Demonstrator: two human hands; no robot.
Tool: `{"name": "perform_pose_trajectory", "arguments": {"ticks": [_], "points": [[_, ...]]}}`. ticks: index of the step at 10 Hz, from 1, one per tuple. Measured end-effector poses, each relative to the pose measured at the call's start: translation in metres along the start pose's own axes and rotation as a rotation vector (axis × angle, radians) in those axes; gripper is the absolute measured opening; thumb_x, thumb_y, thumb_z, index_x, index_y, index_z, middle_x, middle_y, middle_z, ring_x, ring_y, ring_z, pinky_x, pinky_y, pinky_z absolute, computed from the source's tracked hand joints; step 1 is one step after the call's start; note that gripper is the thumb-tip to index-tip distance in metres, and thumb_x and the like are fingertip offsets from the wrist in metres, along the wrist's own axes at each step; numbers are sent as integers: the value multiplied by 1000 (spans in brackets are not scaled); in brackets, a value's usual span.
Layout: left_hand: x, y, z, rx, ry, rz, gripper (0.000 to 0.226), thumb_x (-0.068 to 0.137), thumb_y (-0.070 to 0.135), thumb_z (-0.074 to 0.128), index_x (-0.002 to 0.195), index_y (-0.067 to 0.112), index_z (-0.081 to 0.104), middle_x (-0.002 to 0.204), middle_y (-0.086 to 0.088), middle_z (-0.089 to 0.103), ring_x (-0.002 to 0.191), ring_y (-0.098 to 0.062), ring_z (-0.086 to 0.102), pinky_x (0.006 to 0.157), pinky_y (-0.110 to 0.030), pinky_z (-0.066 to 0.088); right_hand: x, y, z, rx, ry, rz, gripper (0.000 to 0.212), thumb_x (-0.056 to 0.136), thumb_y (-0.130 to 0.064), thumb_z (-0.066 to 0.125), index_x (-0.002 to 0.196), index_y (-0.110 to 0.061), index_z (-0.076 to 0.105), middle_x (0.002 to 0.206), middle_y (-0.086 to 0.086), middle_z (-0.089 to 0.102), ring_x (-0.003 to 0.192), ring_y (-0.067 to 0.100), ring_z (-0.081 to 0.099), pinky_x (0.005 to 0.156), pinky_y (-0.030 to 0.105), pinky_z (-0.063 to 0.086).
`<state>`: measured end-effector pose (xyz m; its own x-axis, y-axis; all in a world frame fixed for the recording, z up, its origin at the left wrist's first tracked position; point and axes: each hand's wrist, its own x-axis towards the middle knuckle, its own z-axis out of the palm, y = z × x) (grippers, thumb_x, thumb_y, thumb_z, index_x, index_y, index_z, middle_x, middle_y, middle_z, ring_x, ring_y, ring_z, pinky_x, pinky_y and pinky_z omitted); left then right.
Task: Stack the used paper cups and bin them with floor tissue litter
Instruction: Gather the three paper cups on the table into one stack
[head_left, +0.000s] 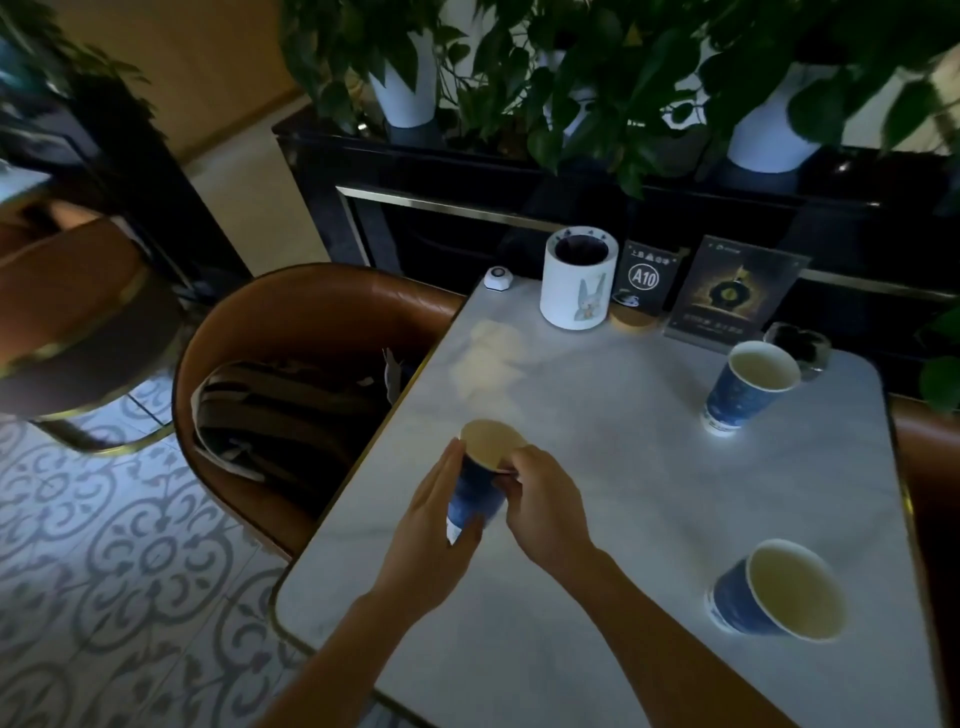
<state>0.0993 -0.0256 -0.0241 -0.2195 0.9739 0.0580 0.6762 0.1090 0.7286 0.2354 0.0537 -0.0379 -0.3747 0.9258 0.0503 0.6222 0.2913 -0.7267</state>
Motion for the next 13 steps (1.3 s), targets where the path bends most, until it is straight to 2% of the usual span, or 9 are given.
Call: {"name": "perform_pose_trajectory", "arguments": {"ticks": [1, 2, 3, 4, 5, 7, 11, 12, 13], "points": [[-17, 10, 7, -32, -24, -31, 78, 92, 26, 61, 151, 37, 12, 150, 31, 11, 131, 25, 12, 103, 3, 19, -17, 5, -14, 1, 65, 19, 19, 90, -20, 57, 108, -17, 61, 106, 3, 66, 96, 20, 61, 81, 25, 47], [-20, -4, 28, -109, -143, -92, 71, 99, 28, 50, 152, 32, 3, 156, 21, 12, 142, 9, 14, 115, -11, 17, -33, 9, -33, 85, 120, 40, 10, 91, -20, 59, 99, -15, 61, 93, -2, 64, 84, 16, 59, 72, 20, 42], [-32, 0, 32, -78, -296, -269, 70, 97, 36, 53, 153, 11, 20, 145, 2, 42, 135, -11, 39, 113, -30, 32, -45, 11, -54, 156, 169, 57, 5, 89, -22, 63, 87, -19, 59, 75, -15, 57, 70, 4, 55, 66, 12, 39], [-36, 38, 48, -5, -144, -182, 101, 67, 54, 79, 148, 30, 24, 130, 22, 45, 115, 1, 47, 97, -23, 44, -57, 12, -73, 189, 210, 43, 16, 86, -25, 67, 78, -26, 53, 64, -22, 51, 60, 0, 54, 60, 7, 39], [-40, 50, 56, 23, -98, -174, 107, 56, 63, 80, 145, 36, 26, 135, 13, 53, 110, -6, 55, 92, -26, 51, -65, 17, -88, 192, 242, 31, 18, 83, -29, 70, 74, -27, 54, 59, -20, 52, 62, 2, 56, 57, 7, 40], [-41, 71, 72, 31, -131, -115, 102, 53, 67, 79, 138, 34, 35, 125, 13, 59, 95, -3, 55, 82, -18, 49, -79, 29, -101, 213, 276, 64, 25, 79, -40, 71, 74, -18, 62, 66, -6, 66, 61, 13, 61, 57, 19, 49], [-47, 71, 87, 34, -129, -119, 80, 57, 46, 86, 123, 33, 44, 99, 15, 62, 80, -7, 63, 65, -17, 50, -99, 43, -134, 234, 276, 37, 16, 87, -38, 63, 90, -22, 67, 74, -19, 64, 72, 2, 62, 56, 8, 45], [-51, 65, 85, -5, -143, -135, 78, 57, 44, 86, 122, 34, 45, 97, 16, 64, 79, -5, 64, 63, -19, 50, -104, 68, -160, 117, 395, 124, 8, 86, -32, 66, 94, -32, 65, 86, -25, 63, 80, 1, 59, 68, 6, 44], [-56, 63, 86, -42, -173, -153, 77, 57, 43, 86, 121, 35, 45, 96, 17, 64, 77, -6, 65, 59, -17, 49, -112, 101, -179, -64, 452, 124, 25, 81, -28, 68, 105, -23, 66, 108, -11, 66, 101, 10, 58, 91, 30, 48]]}}
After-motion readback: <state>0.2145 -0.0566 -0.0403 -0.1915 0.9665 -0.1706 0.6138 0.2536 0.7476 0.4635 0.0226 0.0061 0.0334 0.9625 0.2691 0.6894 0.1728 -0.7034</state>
